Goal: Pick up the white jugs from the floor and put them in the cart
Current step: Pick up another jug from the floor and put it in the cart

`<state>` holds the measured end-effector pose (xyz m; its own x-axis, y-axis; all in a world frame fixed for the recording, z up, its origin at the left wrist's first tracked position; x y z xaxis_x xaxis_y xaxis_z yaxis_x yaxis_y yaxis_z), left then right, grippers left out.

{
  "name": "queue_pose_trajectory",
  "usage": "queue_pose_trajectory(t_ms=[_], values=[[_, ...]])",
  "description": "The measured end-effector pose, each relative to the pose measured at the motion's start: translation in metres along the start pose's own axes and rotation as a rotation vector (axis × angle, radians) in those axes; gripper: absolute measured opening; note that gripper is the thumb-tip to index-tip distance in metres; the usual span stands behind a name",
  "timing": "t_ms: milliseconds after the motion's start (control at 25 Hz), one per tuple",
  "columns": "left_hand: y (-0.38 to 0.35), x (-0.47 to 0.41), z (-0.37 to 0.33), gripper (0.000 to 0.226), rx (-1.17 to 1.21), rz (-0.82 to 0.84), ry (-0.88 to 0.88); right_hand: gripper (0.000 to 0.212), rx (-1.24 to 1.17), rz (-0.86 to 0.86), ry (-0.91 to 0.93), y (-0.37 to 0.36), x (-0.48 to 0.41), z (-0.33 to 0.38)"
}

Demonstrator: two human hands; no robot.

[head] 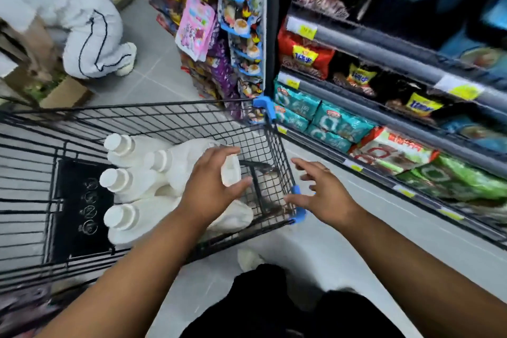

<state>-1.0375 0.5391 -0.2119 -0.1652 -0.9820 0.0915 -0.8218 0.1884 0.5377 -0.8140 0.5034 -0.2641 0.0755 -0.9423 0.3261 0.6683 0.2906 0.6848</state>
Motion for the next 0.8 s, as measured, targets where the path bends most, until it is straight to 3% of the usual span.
queue_pose_trajectory(t_ms=[240, 440, 800], values=[[-0.138, 0.001, -0.18, 0.044, 0.227, 0.228, -0.273, 0.071, -0.062, -0.393, -0.137, 0.171, 0.14, -0.09], [-0.3, 0.073, -0.344, 0.049, 0.271, 0.514, -0.478, 0.074, -0.11, -0.698, -0.305, 0.276, 0.318, -0.194], [-0.571, 0.256, -0.554, 0.055, 0.239, 1.104, -0.781, 0.071, -0.258, -1.217, -0.693, 0.348, 0.621, -0.359]])
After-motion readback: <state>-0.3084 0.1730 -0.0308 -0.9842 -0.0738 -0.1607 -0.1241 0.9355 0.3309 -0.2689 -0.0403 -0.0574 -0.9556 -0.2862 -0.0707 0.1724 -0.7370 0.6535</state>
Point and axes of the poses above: each hand's wrist, its own x-axis away from the middle knuckle, its own y-axis out of the back of the hand, z = x × y, the point moved 7 cm from there along -x, towards the middle knuckle, and after that the axes turned 15 degrees about x, right-handed, at the moved point
